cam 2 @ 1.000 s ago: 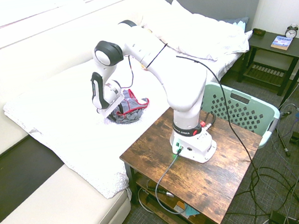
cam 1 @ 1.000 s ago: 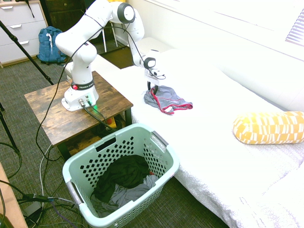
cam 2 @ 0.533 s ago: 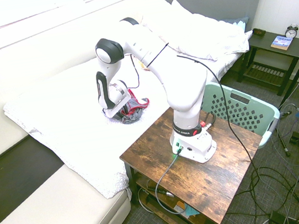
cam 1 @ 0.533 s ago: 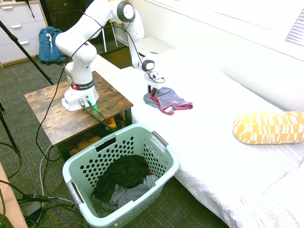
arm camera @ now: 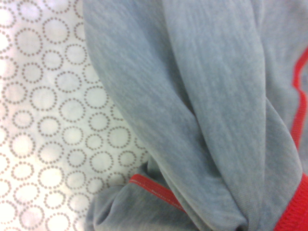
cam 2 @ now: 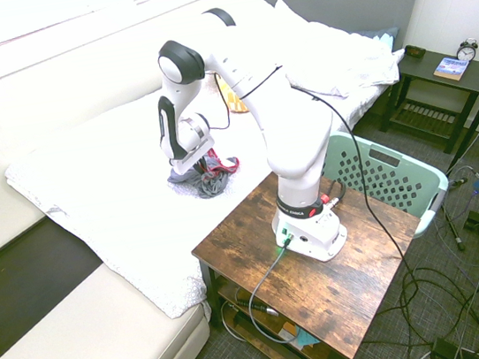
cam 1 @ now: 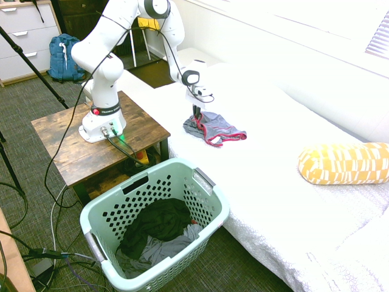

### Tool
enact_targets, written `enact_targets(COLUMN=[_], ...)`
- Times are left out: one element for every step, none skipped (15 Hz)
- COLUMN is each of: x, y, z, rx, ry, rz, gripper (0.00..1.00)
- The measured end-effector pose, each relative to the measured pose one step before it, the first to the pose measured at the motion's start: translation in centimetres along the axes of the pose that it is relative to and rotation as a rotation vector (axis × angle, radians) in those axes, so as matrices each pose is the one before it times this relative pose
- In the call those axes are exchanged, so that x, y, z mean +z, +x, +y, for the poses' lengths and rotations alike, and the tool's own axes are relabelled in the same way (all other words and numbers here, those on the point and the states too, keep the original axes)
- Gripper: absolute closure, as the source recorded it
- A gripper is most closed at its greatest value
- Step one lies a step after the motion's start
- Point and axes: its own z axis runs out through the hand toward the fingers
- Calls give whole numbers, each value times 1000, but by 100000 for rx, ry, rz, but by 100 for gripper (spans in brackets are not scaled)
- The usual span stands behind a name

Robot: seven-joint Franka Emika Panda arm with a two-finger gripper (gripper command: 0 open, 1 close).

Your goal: Put my clothes in the laundry bag

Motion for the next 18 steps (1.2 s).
enact_targets(x=[-1927,-2191,-2262,-2561,-2847,-2737,-2510,-2437,-2525,-2573,-2512,-2309,-1631,-937,-176,764,1540,2361], y=[758,815,831,812,595,170,-252,-479,-689,-886,-1295,-1898,-2261,-2514,-2570,-1918,-1332,-721], z=[1262,1588,1788,2067,2458,2488,2535,2713,2798,2760,2927,3315,3062,3083,2994,2464,1931,1300], rx=[-1902,-2315,-3295,-3766,-3855,-3847,-5221,-5703,-5372,-4137,-2328,-1307,-998,-886,-432,290,605,895], ry=[-590,-874,-1359,-2393,-3699,-3804,-4033,-4453,-5220,-5453,-5340,-4509,-3728,-3923,-4150,-3961,-3978,-4303], rz=[-152,-942,-1528,-1359,-1138,-1370,-1404,-899,-79,849,1034,89,-1036,-2244,-3438,-4355,-4549,-5211], gripper=[100,100,100,100,100,100,100,100,100,100,100,100,100,100,100,100,100,100])
